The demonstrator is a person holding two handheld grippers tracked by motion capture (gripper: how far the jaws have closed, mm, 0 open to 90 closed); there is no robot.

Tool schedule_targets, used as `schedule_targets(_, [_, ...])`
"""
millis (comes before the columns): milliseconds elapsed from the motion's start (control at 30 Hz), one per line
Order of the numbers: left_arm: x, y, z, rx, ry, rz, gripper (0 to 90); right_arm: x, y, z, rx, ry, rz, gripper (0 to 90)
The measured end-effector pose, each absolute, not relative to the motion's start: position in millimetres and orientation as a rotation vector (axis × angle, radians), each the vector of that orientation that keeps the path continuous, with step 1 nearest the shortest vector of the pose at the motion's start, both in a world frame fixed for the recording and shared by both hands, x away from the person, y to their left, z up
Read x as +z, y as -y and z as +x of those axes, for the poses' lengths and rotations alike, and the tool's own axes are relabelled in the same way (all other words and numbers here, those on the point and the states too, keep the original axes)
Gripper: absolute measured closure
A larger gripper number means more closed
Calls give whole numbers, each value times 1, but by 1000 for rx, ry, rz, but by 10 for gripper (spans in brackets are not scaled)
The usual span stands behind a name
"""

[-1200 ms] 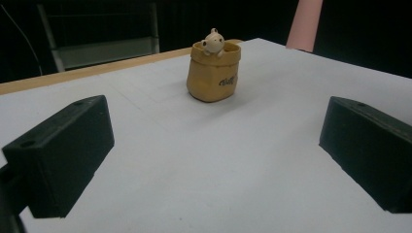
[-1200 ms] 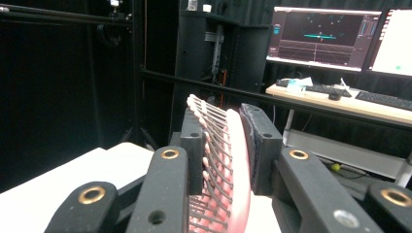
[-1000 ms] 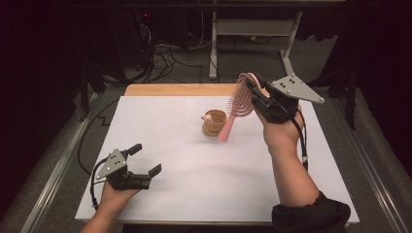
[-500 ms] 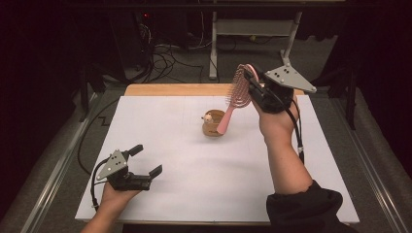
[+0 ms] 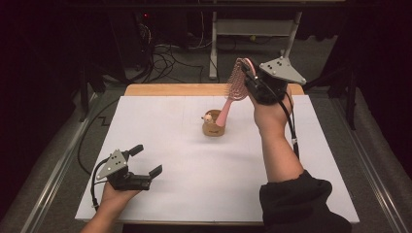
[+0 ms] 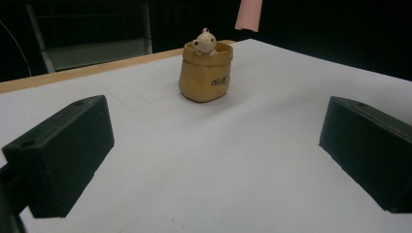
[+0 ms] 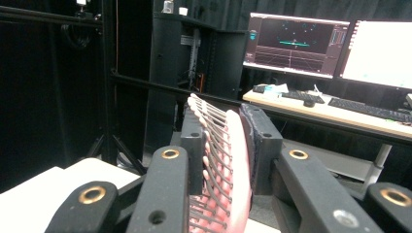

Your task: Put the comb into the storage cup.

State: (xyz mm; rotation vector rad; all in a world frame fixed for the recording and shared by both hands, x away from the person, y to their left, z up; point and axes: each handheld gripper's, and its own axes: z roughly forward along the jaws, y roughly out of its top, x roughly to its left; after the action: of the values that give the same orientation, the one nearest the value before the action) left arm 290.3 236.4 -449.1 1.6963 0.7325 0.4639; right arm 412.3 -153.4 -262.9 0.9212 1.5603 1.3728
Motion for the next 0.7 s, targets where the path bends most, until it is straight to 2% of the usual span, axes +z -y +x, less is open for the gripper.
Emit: schedule_targets(700, [-450, -238, 290, 463, -730, 1690, 0, -273, 146, 435, 1332, -1550, 950, 747])
